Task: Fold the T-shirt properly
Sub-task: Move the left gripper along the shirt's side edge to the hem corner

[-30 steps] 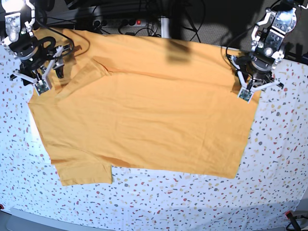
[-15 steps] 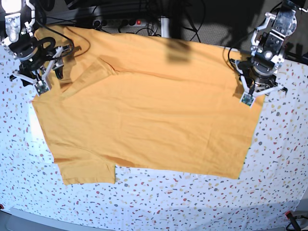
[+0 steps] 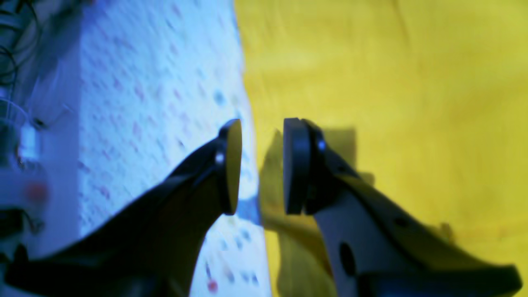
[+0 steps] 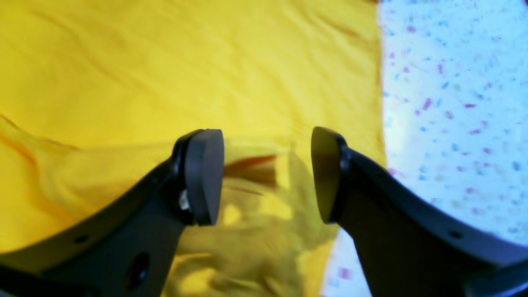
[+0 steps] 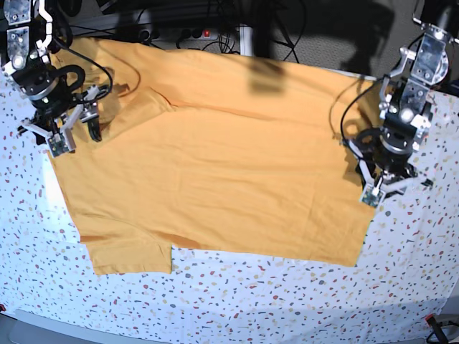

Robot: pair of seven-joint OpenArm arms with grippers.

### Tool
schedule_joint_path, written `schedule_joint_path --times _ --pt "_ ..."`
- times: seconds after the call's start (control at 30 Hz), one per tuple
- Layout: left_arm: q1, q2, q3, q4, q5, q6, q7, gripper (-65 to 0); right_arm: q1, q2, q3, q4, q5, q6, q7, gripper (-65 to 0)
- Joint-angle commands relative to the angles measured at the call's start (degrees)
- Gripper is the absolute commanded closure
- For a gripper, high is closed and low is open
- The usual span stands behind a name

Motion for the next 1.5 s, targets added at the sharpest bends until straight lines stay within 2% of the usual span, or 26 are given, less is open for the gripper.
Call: schedule_joint_path --times 0.0,0.17,0.37,0.53,0.7,0.8,0.87,0.93,1.03,1.2,1.27,1.33,1.47 --pt "-2.6 -0.7 -0.4 1.0 0.6 0.2 -2.3 -16.4 0.9 -0.2 0.4 1.0 1.2 -0.3 0.9 -33.6" --pt "-10.0 -0.7 -0.4 1.0 -4.1 -3.4 -2.7 -16.4 6.1 -6.0 0.4 1.0 3.2 -0.2 -2.3 -33.6" --pt "-17.6 -0.7 -0.4 -0.7 -7.1 -3.6 -7.6 -16.4 12.2 -14.4 0.4 1.0 3.2 0.1 -3.8 -33.6" --pt "-23.7 -0.7 -0.4 -10.3 -7.1 -3.5 -17.7 -16.4 14.4 -19.9 0.4 1.0 3.2 0.3 -3.9 -33.6" --pt "-29.9 -0.7 -0.4 -24.1 -7.1 -3.5 -30.4 -16.4 14.5 -22.9 0.4 1.0 2.5 1.9 -3.9 -33.6" --pt "-34.4 -0.7 -0.4 -31.1 -9.7 -3.9 -32.9 -16.4 14.5 -24.1 0.4 1.0 2.5 3.3 -3.9 -33.6" --pt "-37.9 -0.6 -0.4 -35.4 -12.9 -7.2 -32.9 -16.4 14.5 -24.7 0.4 1.0 2.5 3.8 -3.9 -33.6" --pt "-41.8 0.0 -0.4 -40.3 -14.7 -12.2 -32.4 -16.3 14.5 -25.1 0.4 1.0 2.6 3.8 -3.9 -33.6" --pt "-48.4 2.4 -0.3 -51.0 -14.9 -18.3 -28.7 -16.3 14.5 -26.0 0.4 1.0 2.6 4.0 -4.2 -33.6" --pt "-57.3 6.9 -0.3 -74.0 -22.4 -28.0 -27.6 -16.4 14.5 -27.0 0.4 1.0 2.6 4.0 -7.1 -33.6" --pt "-58.3 8.2 -0.3 -80.9 -25.3 -29.1 -28.6 -18.2 14.5 -27.0 0.4 1.0 2.6 4.2 -9.0 -33.6" --pt "-57.7 9.0 -0.3 -85.3 -28.3 -29.0 -29.7 -23.1 14.5 -27.0 0.4 1.0 2.6 5.0 -10.7 -33.6" --pt "-54.6 9.8 -0.3 -88.3 -31.5 -29.0 -29.7 -28.7 14.5 -27.0 0.4 1.0 2.6 5.8 -12.2 -33.6"
